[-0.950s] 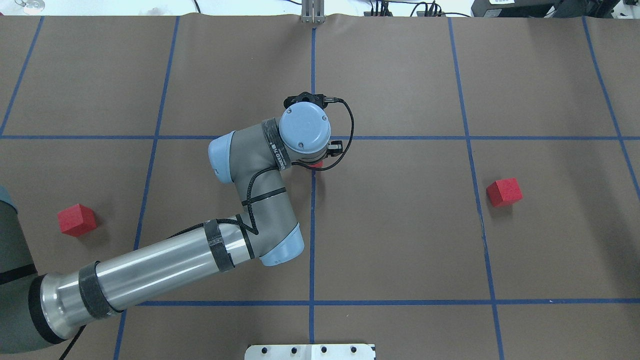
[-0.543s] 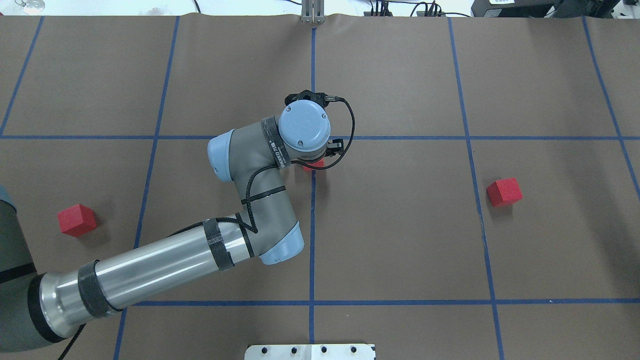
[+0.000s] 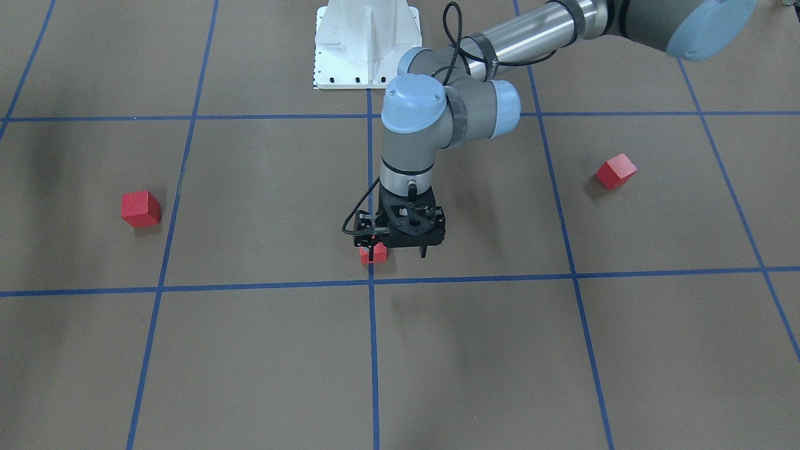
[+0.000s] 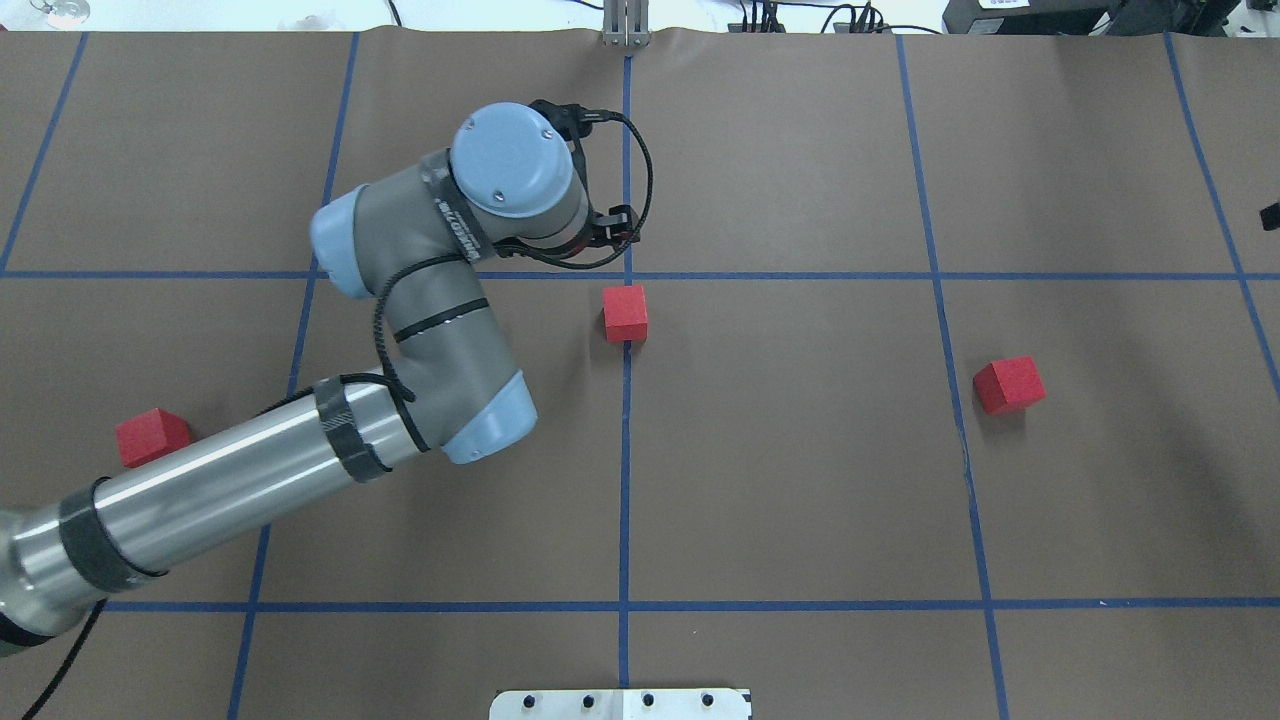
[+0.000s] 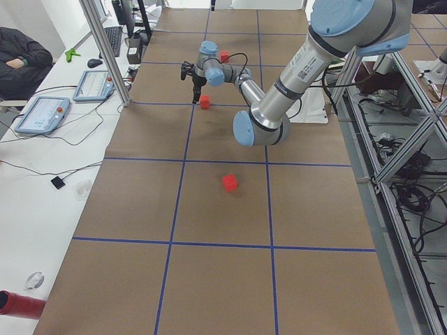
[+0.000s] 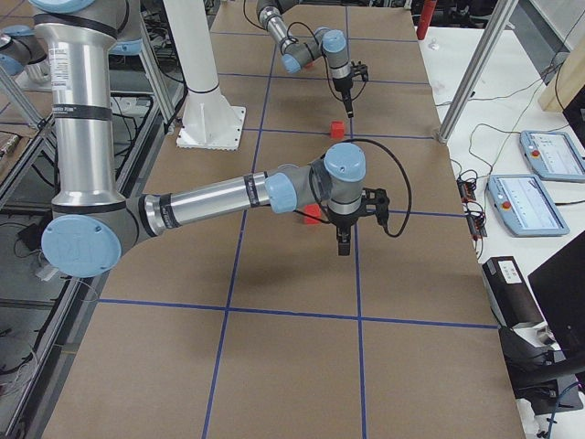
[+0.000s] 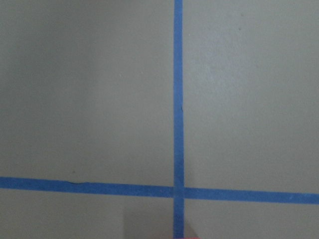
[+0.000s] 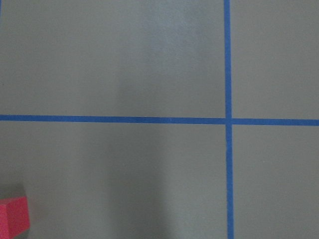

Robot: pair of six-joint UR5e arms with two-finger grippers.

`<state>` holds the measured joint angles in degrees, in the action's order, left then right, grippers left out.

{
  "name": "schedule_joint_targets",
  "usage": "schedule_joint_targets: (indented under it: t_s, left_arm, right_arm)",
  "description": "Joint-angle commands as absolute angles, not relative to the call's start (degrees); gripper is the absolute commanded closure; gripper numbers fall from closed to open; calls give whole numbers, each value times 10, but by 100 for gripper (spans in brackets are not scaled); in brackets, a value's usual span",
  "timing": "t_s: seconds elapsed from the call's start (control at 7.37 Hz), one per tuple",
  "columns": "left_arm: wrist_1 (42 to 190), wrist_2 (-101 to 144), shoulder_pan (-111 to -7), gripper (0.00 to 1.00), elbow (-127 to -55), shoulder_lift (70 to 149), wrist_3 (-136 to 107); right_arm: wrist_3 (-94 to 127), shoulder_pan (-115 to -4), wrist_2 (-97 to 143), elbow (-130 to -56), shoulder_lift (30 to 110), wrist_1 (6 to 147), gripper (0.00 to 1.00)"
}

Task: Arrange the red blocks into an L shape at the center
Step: 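Carry the middle red cube farther from the robot and release it, then withdraw the left gripper while the right gripper grasps the red cube on its side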

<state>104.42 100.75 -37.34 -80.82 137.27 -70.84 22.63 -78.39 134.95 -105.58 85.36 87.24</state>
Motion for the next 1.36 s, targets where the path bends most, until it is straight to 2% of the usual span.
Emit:
schedule_joint_targets:
  t_s: [0.0,0.27,0.54,1.22]
  left_arm:
    - [1044,1061,-435,1,-931,1245,-631]
    - [1044,1111,-494,1,-952,1203,-604]
    - [1046,1161,-543,1,-955,1181,-554]
    - [1049,1160,-550,1,-952,1179,-533]
  right_arm:
    - [281,-679,1349,-1028,784,850,1]
    - [299,-611,1311,-1006,808,750,1]
    - [299,-583,1310,-1008,819,751,1]
    - [301,-506,1294,-1005,838,757,1]
